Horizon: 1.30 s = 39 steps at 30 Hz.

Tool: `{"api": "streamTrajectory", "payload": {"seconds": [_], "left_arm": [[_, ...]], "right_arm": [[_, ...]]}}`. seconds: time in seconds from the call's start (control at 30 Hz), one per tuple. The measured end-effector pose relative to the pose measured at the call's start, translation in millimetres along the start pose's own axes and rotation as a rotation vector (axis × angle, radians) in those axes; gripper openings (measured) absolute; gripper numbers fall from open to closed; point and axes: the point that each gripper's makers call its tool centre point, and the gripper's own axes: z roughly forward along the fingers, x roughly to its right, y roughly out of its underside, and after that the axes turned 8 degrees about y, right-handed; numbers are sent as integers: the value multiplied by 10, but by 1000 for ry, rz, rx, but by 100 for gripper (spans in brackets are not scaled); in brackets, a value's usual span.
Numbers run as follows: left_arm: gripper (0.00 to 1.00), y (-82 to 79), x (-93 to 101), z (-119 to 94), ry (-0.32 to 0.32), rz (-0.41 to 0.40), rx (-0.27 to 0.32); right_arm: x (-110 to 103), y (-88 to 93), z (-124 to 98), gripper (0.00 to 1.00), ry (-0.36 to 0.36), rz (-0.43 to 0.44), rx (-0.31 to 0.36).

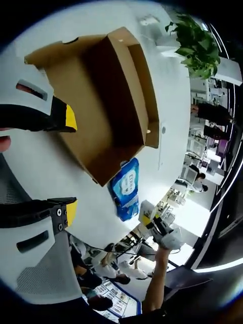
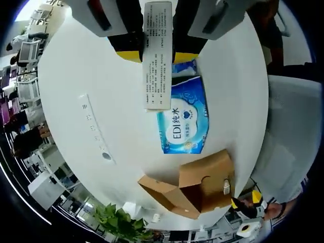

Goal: Operate the shoe box by opening the lid, removing the specified soft item, and placing it in the target area until the item is outside and the box remains undamaged.

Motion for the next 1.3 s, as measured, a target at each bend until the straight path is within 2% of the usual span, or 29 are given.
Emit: {"api": "streamTrajectory", "payload": {"seconds": [0.3,0.5,0.7,0.93,1.3], "left_arm": [[53,22,-115,-156,-43,-30,24],[53,72,-153,-212,-66,-51,31],[53,124,-179,-226,-84,-75,39],[53,143,-158,-205,-93,-93,51],[53,199,-175,-169,-101,-104,39]], "right_arm": [[303,0,325,17,5,7,-4],[325,-19,512,17,-8,-24,-13],[350,81,725,17,-16,-45,-35],[303,182,850,17,-35,-80,-53],[272,400,981,17,-53,-88,-94]]}}
